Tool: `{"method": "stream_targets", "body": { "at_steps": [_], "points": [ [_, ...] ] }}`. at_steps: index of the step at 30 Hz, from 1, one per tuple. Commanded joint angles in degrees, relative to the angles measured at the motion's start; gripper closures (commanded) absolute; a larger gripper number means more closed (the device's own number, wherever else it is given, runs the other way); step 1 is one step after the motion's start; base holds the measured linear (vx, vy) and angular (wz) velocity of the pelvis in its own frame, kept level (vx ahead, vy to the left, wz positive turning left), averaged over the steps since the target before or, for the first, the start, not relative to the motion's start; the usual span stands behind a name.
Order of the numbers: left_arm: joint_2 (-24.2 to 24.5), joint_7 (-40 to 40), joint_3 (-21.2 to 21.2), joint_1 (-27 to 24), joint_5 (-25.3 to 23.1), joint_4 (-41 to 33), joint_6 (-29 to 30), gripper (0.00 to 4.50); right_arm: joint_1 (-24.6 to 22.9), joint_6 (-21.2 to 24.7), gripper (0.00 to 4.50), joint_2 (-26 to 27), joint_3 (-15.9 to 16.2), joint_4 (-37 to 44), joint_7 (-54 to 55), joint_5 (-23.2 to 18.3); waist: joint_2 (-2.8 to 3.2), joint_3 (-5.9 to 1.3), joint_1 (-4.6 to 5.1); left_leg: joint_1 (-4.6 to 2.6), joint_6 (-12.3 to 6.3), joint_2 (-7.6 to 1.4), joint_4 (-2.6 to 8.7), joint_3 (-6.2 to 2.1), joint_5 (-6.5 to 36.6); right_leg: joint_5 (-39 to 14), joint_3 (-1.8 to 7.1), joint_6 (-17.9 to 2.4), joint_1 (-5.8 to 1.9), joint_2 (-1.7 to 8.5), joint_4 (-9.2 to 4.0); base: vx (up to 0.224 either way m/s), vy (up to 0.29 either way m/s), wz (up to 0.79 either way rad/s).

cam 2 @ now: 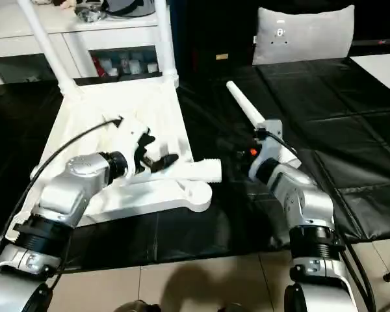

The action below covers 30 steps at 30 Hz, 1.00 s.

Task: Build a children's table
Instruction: Pick table leg

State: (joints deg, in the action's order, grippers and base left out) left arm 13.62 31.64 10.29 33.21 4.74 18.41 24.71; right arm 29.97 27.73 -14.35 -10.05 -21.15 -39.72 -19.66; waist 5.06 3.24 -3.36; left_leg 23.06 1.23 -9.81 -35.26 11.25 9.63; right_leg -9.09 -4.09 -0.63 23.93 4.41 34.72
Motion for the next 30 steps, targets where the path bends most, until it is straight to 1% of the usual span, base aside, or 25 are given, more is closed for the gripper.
{"method": "stream_targets", "body": {
  "at_steps": [1, 4, 5, 6, 8, 9, 10, 11, 13, 14, 15, 16, 17, 18, 19, 20, 21, 22, 23, 24, 26, 27, 28, 29, 30],
  "points": [
    [1.4, 0.2, 1.03, -0.8, -1.0, 0.07, -0.72, 0.0, 0.98, -1.62, 2.05, -1.01, 2.2, 2.63, -3.67, -0.47, -1.37, -4.35, -0.17, -1.59, -2.68, -2.7, 4.09, -1.93, 14.74, -25.89, 1.99, -6.19, -2.36, 3.9, -5.72, 0.0, 0.0, 0.0],
    [1.4, 1.06, 0.79, -1.11, -0.66, -0.3, -1.07, 0.0, 1.04, -2.46, 1.78, -2.45, 4.16, 4.68, -7.88, -0.67, -1.46, -4.28, -0.19, -1.44, -3.01, -2.64, 4.05, -1.91, 14.84, -26.14, 1.97, -5.93, -2.49, 3.85, -5.77, 0.0, 0.0, 0.0],
    [1.49, 1.96, 0.72, -1.14, -0.58, -0.45, -1.72, 0.0, 1.2, -3.12, 1.65, -4.29, 6.61, 6.51, -11.9, -0.17, -1.45, -4.23, -0.19, -1.47, -3.18, -2.67, 4.05, -1.89, 14.94, -26.21, 2.01, -5.91, -2.43, 3.82, -5.8, 0.0, 0.0, 0.0],
    [1.52, 2.08, 0.73, -1.12, -0.59, -0.46, -1.79, 0.0, 1.3, -3.15, 1.56, -4.67, 7.13, 6.75, -12.55, 0.03, -1.5, -4.19, -0.22, -1.46, -3.19, -2.66, 4.03, -1.91, 15.12, -26.52, 1.97, -5.81, -2.47, 3.82, -5.83, 0.0, 0.0, 0.0],
    [1.81, 2.86, 0.72, -0.72, -0.69, -0.06, -2.58, 0.0, 2.97, -4.67, 1.47, -8.63, 13.31, 7.81, -19.78, 3.21, -1.54, -4.2, -0.29, -1.45, -3.24, -2.7, 3.94, -1.95, 15.43, -27.11, 1.94, -5.78, -2.46, 3.81, -5.77, 0.0, 0.0, 0.0],
    [1.81, 2.87, 0.72, -0.71, -0.69, -0.05, -2.59, 0.0, 3.0, -4.7, 1.47, -8.68, 13.41, 7.81, -19.88, 3.26, -1.56, -4.14, -0.24, -1.33, -3.25, -2.68, 3.96, -1.94, 15.36, -27.19, 1.99, -5.76, -2.5, 3.83, -5.78, 0.0, 0.0, 0.0],
    [1.88, 3.05, 0.74, -0.51, -0.72, 0.41, -2.81, 0.0, 4.21, -6.55, 1.23, -9.72, 15.93, 6.93, -21.83, 5.53, -1.25, -4.11, -0.26, -1.46, -3.22, -2.71, 3.92, -1.96, 15.64, -27.95, 2.02, -5.68, -2.33, 3.9, -5.87, 0.0, 0.0, 0.0],
    [1.99, 3.1, 0.74, -0.39, -0.7, 0.62, -3.0, 0.0, 4.96, -7.83, 1.13, -9.91, 16.94, 6.24, -22.42, 6.66, -1.4, -4.08, 0.0, -1.36, -3.11, -2.64, 3.9, -1.96, 15.92, -28.13, 1.94, -5.74, -2.38, 3.81, -5.95, 0.0, 0.0, 0.0],
    [2.23, 3.16, 0.23, -0.06, -0.17, 0.92, -2.86, 0.0, 7.73, -11.48, 1.03, -10.28, 20.05, 3.28, -22.99, 10.56, -1.4, -4.12, 0.18, -1.42, -2.96, -2.64, 3.87, -2.05, 16.27, -27.86, 1.87, -6.22, -2.27, 3.8, -5.83, 0.0, 0.0, 0.0],
    [2.25, 3.18, 0.16, -0.02, -0.11, 0.93, -2.83, 0.0, 8.0, -11.79, 0.92, -10.29, 20.32, 2.97, -23.0, 10.92, -1.39, -4.13, 0.32, -1.4, -2.97, -2.62, 3.8, -1.99, 16.4, -27.49, 1.89, -6.67, -2.23, 3.78, -5.86, 0.0, 0.0, 0.0],
    [2.52, 3.07, -0.51, 0.33, 0.21, 1.03, -2.67, 0.0, 10.13, -14.21, 0.79, -10.02, 22.29, 0.16, -22.5, 13.84, -1.3, -4.23, 0.26, -1.55, -2.92, -2.72, 3.7, -2.04, 16.36, -27.0, 1.94, -7.27, -2.11, 3.92, -5.64, 0.0, 0.0, 0.0],
    [3.18, 3.18, -1.3, 0.92, 0.29, 1.39, -2.76, 0.0, 12.6, -15.8, 0.79, -9.58, 24.64, -2.98, -23.02, 16.09, -1.4, -4.23, 0.41, -1.37, -3.01, -2.63, 3.72, -2.06, 16.1, -26.09, 1.85, -7.87, -2.28, 3.75, -5.48, 0.0, 0.0, 0.0],
    [3.37, 3.24, -1.47, 1.06, 0.3, 1.49, -2.84, 0.0, 13.11, -16.15, 0.79, -9.45, 25.09, -3.61, -23.34, 16.41, -1.39, -4.21, 0.38, -1.51, -3.05, -2.7, 3.75, -2.01, 16.52, -25.98, 1.88, -8.1, -2.18, 3.77, -5.56, 0.0, 0.0, 0.0],
    [4.34, 3.22, -2.55, 1.85, 0.33, 2.11, -3.05, 0.0, 15.54, -16.89, 0.79, -9.17, 27.36, -6.56, -25.38, 17.34, -1.47, -4.25, 0.45, -1.51, -3.11, -2.62, 3.65, -2.05, 16.72, -25.54, 1.87, -8.6, -2.29, 3.78, -5.31, 0.0, 0.0, 0.0],
    [4.78, 3.33, -2.92, 2.11, 0.4, 2.27, -3.01, 0.0, 16.36, -17.33, 0.79, -9.01, 27.99, -7.73, -26.15, 17.66, -1.33, -4.19, 0.49, -1.49, -3.32, -2.69, 3.7, -2.02, 16.75, -24.72, 1.94, -8.78, -2.33, 3.76, -5.32, 0.0, 0.0, 0.0],
    [5.11, 3.43, -3.19, 2.3, 0.45, 2.38, -2.96, 0.0, 16.97, -17.69, 0.79, -8.88, 28.45, -8.63, -26.72, 17.92, -1.5, -4.21, 0.47, -1.46, -3.34, -2.79, 3.72, -2.06, 16.75, -24.06, 1.98, -9.02, -2.37, 3.81, -5.19, 0.0, 0.0, 0.0],
    [6.04, 3.79, -3.74, 2.69, 0.55, 2.59, -2.71, 0.0, 18.44, -18.41, 0.79, -8.53, 29.5, -10.92, -27.92, 18.71, -1.38, -4.29, 0.4, -1.44, -3.51, -2.91, 3.78, -2.08, 15.98, -22.02, 2.04, -9.6, -2.49, 3.77, -4.91, 0.0, 0.0, 0.0],
    [6.58, 4.03, -3.95, 2.85, 0.56, 2.68, -2.56, 0.0, 19.17, -18.65, 0.79, -8.32, 30.02, -12.08, -28.49, 19.14, -1.48, -4.4, 0.41, -1.45, -3.59, -2.95, 3.71, -2.1, 15.67, -20.93, 2.05, -10.3, -2.46, 3.79, -4.68, 0.0, 0.0, 0.0],
    [8.04, 4.84, -4.29, 3.19, 0.56, 2.91, -2.32, 0.0, 21.24, -20.0, 0.79, -7.67, 31.33, -15.8, -29.97, 20.51, -1.54, -4.45, 0.37, -1.37, -3.89, -2.94, 3.71, -2.03, 15.0, -19.12, 2.07, -11.25, -2.52, 3.73, -4.43, 0.0, 0.0, 0.0],
    [8.77, 5.47, -4.46, 3.23, 0.64, 2.88, -2.26, 0.0, 22.31, -20.76, 0.79, -7.22, 31.84, -17.98, -30.65, 21.19, -1.56, -4.34, 0.32, -1.38, -3.9, -3.05, 3.76, -1.97, 14.96, -18.36, 2.11, -11.88, -2.53, 3.78, -4.36, 0.0, 0.0, 0.0],
    [10.41, 7.11, -4.75, 3.03, 0.87, 2.37, -1.99, 0.0, 24.62, -22.62, 0.79, -5.83, 32.22, -22.79, -30.85, 22.28, -1.5, -4.27, 0.27, -1.42, -3.66, -3.14, 3.75, -1.97, 15.35, -18.61, 2.19, -12.43, -2.53, 4.0, -4.31, 0.0, 0.0, 0.0],
    [11.17, 8.11, -4.79, 2.85, 1.08, 1.8, -1.75, 0.0, 25.74, -22.91, 0.79, -5.06, 32.25, -25.07, -31.1, 22.51, -1.24, -4.27, 0.3, -1.53, -3.2, -3.23, 3.79, -2.1, 15.85, -18.64, 2.21, -13.05, -2.45, 4.02, -4.08, 0.0, 0.0, 0.0],
    [12.44, 10.25, -4.54, 2.26, 1.52, 0.39, -1.5, 0.0, 27.28, -23.54, 0.79, -3.97, 32.48, -28.28, -31.16, 23.09, -1.25, -4.14, 0.25, -1.54, -3.1, -3.29, 3.91, -2.03, 16.21, -18.64, 2.22, -12.99, -2.46, 3.96, -4.22, 0.0, 0.0, 0.0],
    [12.8, 10.94, -4.43, 2.07, 1.66, -0.03, -1.49, 0.0, 27.76, -23.94, 0.79, -3.68, 32.66, -29.31, -31.15, 23.3, -1.19, -4.2, 0.27, -1.64, -2.71, -3.41, 3.94, -2.15, 16.53, -18.05, 2.28, -13.57, -2.49, 4.03, -3.88, 0.0, 0.0, 0.0],
    [13.04, 11.42, -4.36, 1.94, 1.75, -0.31, -1.48, 0.0, 28.09, -24.23, 0.79, -3.49, 32.79, -30.05, -31.14, 23.45, -1.19, -4.08, 0.21, -1.61, -2.68, -3.46, 4.08, -2.08, 16.75, -17.9, 2.28, -13.56, -2.5, 3.99, -4.01, 0.0, 0.0, 0.0]
  ]
}}
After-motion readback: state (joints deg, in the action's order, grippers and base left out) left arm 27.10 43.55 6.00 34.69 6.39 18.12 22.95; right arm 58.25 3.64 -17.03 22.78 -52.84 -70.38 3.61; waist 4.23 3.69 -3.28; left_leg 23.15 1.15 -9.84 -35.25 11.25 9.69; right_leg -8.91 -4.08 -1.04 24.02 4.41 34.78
